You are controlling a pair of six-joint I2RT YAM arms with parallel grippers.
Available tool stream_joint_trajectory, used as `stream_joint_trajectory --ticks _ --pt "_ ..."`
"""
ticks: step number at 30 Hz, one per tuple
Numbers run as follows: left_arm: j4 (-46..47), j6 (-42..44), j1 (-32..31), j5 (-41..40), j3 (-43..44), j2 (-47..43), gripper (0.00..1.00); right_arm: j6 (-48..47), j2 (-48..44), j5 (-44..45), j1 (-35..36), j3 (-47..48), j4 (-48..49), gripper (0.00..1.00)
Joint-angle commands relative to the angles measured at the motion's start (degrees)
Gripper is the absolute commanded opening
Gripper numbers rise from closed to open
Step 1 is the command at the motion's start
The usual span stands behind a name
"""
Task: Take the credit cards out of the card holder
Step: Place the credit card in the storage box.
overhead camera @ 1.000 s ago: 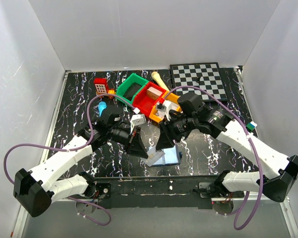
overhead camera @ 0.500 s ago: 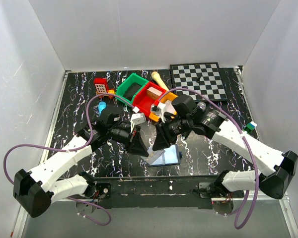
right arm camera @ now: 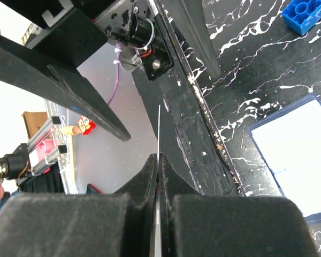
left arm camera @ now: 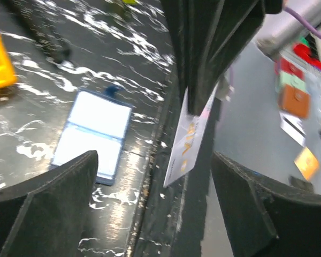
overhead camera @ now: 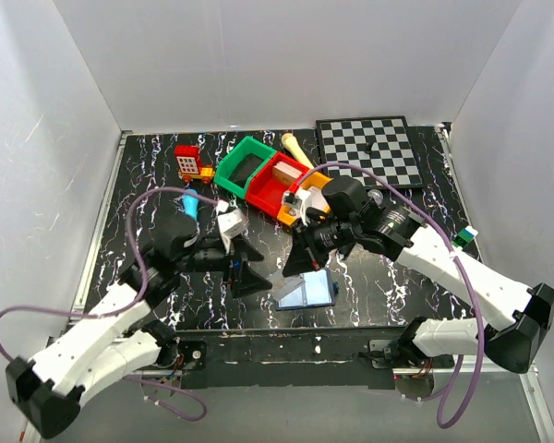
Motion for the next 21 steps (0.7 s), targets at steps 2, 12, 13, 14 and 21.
stream_joint_trajectory --ticks 2,12,13,14,21 --pt "16.88 -11.38 2.64 -21.03 -10.71 -14.84 0.98 4.34 -4.13 4.01 -2.5 -2.02 5.87 0.01" --pt "44.04 -34.07 3.43 -25.81 -27.77 -24.87 0.98 26.31 -18.72 15.7 -6.11 -27.33 54.0 0.01" --pt "48.6 -35.57 3.43 -24.84 -29.53 -24.79 0.98 27.63 -19.17 16.14 -6.11 -28.48 57.09 0.01" --pt "50.9 -36.8 3.43 -23.79 -30.51 -23.92 0.98 28.16 -19.0 16.15 -6.11 -28.84 58.69 0.01" --pt "61.03 -41.73 3.52 -20.88 -31.48 -17.06 0.93 32.56 -17.94 14.13 -6.11 -31.3 66.87 0.01"
